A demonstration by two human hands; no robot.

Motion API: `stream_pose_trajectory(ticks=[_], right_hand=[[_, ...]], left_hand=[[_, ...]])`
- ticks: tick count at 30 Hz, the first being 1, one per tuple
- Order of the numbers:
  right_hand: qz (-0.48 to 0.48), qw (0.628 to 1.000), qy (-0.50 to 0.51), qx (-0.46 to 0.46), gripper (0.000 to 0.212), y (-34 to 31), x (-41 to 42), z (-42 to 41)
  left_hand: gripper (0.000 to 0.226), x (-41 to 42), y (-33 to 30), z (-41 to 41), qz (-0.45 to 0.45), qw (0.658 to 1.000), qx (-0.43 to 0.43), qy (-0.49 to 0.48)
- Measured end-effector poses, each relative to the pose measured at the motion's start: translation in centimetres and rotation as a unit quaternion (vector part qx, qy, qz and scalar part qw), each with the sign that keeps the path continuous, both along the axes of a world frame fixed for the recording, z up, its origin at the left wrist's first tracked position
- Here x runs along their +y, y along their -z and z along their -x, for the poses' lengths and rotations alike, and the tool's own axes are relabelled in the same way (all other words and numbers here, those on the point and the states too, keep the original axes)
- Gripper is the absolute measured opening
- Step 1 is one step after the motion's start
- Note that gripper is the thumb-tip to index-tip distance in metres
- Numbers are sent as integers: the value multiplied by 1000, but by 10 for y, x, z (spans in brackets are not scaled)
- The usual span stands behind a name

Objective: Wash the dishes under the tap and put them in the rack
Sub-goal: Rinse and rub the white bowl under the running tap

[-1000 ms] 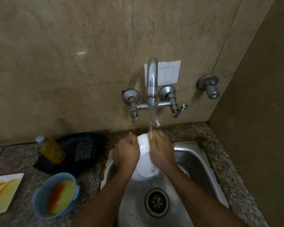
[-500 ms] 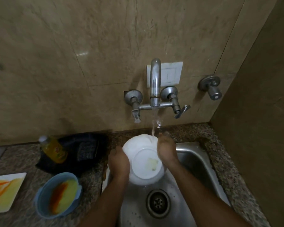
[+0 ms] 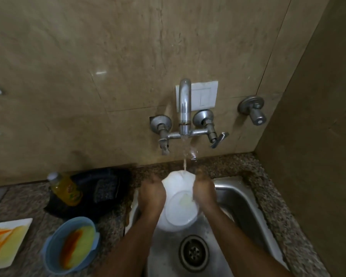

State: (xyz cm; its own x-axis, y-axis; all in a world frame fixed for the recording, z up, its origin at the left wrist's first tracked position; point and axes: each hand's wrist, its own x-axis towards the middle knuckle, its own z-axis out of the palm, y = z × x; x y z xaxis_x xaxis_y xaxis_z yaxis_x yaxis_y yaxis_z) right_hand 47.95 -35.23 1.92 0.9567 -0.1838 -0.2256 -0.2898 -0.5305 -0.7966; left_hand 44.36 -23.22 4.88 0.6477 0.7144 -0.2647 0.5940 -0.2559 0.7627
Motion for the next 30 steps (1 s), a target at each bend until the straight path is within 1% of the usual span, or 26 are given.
stream_pose_trajectory(ticks=[1,2,3,4,5,7,8,9,10,11,12,13,14,15,16,17,18,19,20,21,23,24,25,27,28,30], right_hand=[[23,999,11,-34,48,-1,6,8],[30,994,7,-103,50,-4,11,17],[23,987,-16,-158,49,-13,14,28],[20,982,-50,-180,47,-10,11,30],[-30,985,-67,-153,45,-7,5,23],[-160,987,-16,-23,39,-1,-4,6],[-171,985,24,8,41,1,-6,4],[-134,991,15,-6,43,1,-3,8],[-32,995,-34,-85,45,0,0,16],[23,985,-81,-153,48,-4,1,26],[29,974,-114,-192,48,5,0,28],[12,975,-138,-177,47,14,-6,24],[-38,983,-125,-129,43,18,-12,19],[-97,989,-91,-63,41,15,-16,12],[-117,992,-51,-22,41,20,-18,2],[-159,987,-22,10,43,16,-17,-3],[-166,986,-14,18,44,13,-16,-7],[-177,984,-7,28,46,9,-16,-6],[-159,987,-19,25,47,7,-20,-7],[-165,985,-26,50,46,3,-24,-8],[-172,979,-40,101,37,4,-34,-20],[-170,978,-43,110,31,5,-37,-26],[-158,979,-45,121,30,4,-35,-33],[-18,996,-53,71,36,-4,-22,-35],[34,997,-60,18,39,-7,-15,-28],[76,985,-118,-105,40,-8,-6,-2]], left_hand=[[51,1,2,1,6,1000,2,-2],[50,2,2,0,19,1000,-3,-3],[49,4,4,0,26,1000,-12,-6],[47,6,3,-1,38,999,-22,-10],[46,8,3,-2,51,998,-29,-14],[44,12,4,-1,92,995,-29,-29],[43,13,3,1,119,992,-29,-42],[42,15,1,2,143,988,-28,-56],[43,15,1,2,183,980,-30,-78],[43,16,1,4,212,972,-38,-92],[43,16,1,5,249,961,-48,-107],[42,14,1,6,286,948,-61,-124],[41,14,7,7,323,932,-77,-146],[40,13,11,10,341,921,-86,-165],[40,13,19,10,352,914,-94,-180],[40,16,30,9,359,908,-100,-193],[39,20,42,7,375,899,-112,-196],[40,21,39,7,394,893,-119,-181],[43,22,31,8,406,893,-118,-151],[46,21,21,12,434,886,-115,-112],[52,18,8,19,501,858,-111,-3],[47,16,7,21,521,844,-120,32],[45,13,6,23,528,839,-122,46],[53,14,11,19,532,831,-158,31],[54,15,11,17,534,827,-175,21],[54,18,12,10,523,830,-193,-1]])
